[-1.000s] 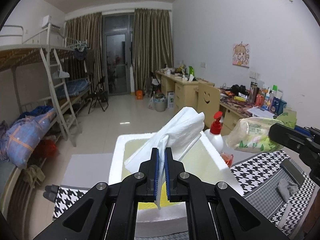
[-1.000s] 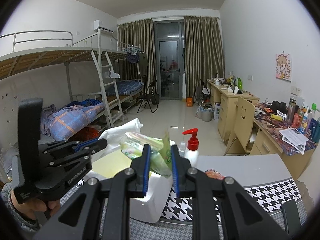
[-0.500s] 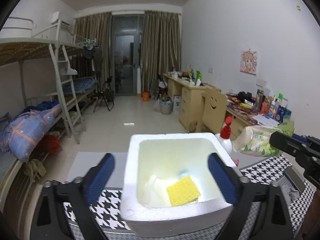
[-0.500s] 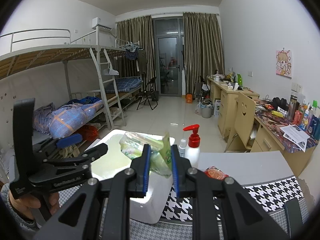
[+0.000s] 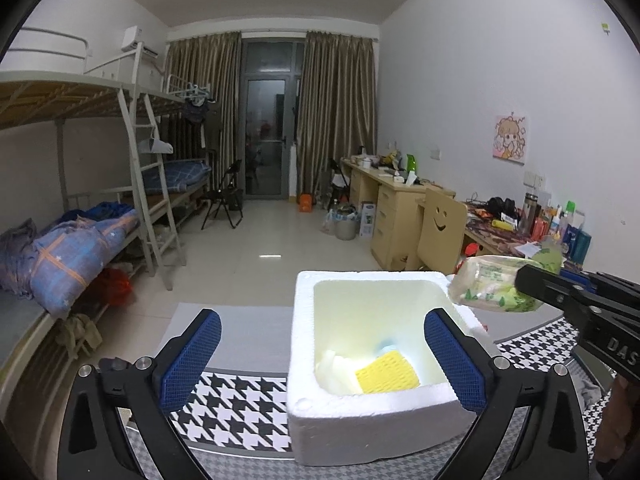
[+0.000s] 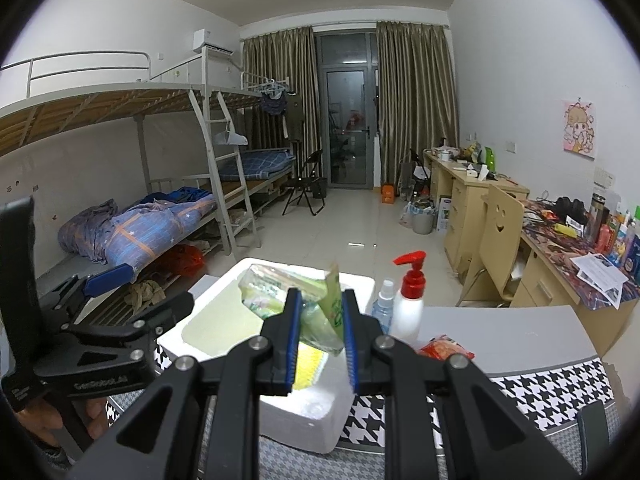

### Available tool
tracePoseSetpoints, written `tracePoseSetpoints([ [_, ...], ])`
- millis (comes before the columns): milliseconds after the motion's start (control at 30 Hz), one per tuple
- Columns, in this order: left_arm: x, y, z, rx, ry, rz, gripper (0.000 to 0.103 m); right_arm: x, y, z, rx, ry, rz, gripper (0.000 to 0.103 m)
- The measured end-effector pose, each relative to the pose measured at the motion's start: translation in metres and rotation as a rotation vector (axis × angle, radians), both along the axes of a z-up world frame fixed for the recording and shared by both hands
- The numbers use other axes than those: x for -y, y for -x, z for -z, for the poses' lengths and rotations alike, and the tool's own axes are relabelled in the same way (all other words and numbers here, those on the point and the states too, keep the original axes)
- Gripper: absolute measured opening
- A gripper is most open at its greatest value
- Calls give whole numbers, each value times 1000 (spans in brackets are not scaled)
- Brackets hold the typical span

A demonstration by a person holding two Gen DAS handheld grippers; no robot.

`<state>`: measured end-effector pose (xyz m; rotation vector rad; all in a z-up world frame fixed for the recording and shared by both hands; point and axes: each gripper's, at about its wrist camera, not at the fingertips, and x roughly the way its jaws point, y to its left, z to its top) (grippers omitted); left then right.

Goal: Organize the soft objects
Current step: 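Lower the wrapped packet into the box and open the right gripper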

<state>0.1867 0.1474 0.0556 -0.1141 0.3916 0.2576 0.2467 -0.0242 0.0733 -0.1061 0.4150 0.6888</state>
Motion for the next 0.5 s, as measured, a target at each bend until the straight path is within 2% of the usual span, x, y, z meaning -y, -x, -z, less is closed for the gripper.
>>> tracePoseSetpoints([
  [500, -20, 18, 8, -1, 9, -56, 102, -23, -7, 6, -24, 25, -23, 24],
])
